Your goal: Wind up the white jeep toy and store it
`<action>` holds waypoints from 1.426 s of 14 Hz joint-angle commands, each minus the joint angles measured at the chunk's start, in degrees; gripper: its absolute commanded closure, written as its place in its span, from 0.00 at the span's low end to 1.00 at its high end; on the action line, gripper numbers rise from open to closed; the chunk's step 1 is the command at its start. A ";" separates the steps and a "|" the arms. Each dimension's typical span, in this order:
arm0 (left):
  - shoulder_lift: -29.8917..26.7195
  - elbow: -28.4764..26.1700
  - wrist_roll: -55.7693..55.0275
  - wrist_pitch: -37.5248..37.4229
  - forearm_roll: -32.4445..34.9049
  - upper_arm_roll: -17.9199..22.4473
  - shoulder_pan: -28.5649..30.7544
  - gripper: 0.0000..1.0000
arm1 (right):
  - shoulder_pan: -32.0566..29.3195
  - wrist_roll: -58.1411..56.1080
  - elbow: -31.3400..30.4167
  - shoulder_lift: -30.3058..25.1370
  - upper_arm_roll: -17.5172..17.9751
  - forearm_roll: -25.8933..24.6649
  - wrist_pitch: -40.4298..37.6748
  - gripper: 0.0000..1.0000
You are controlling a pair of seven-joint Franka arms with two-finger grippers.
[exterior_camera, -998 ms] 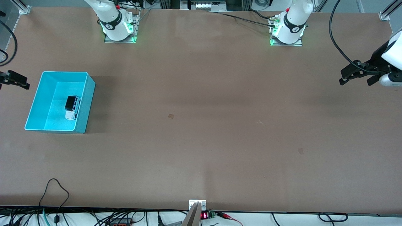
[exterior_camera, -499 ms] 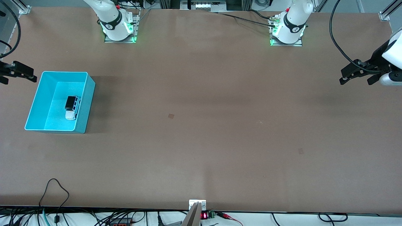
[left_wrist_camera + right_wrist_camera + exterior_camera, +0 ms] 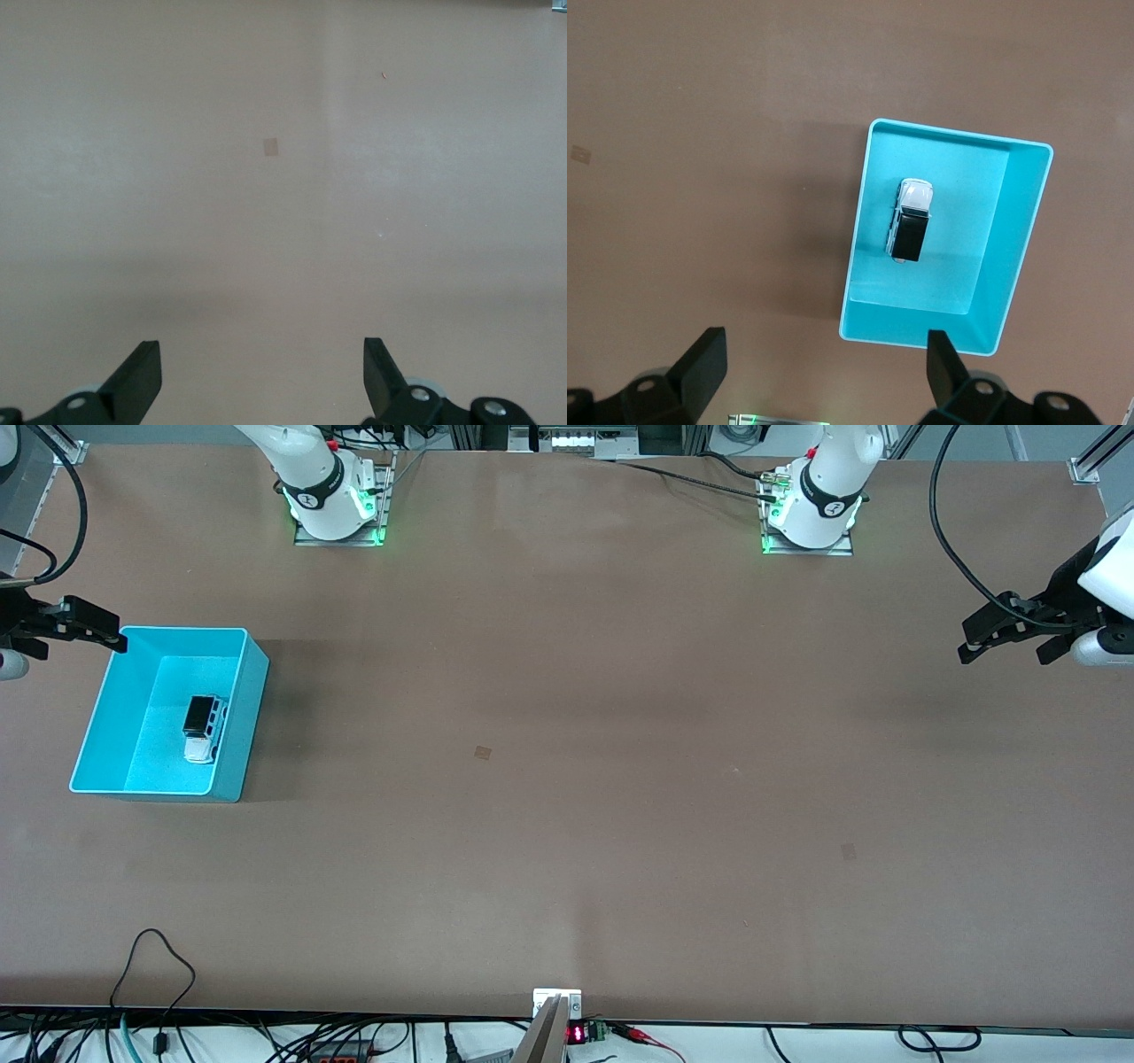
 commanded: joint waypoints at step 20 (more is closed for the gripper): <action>-1.71 -1.40 0.91 -0.02 0.79 -0.14 0.38 0.00 | 0.94 1.37 -1.12 -1.34 -0.65 -0.60 -1.00 0.00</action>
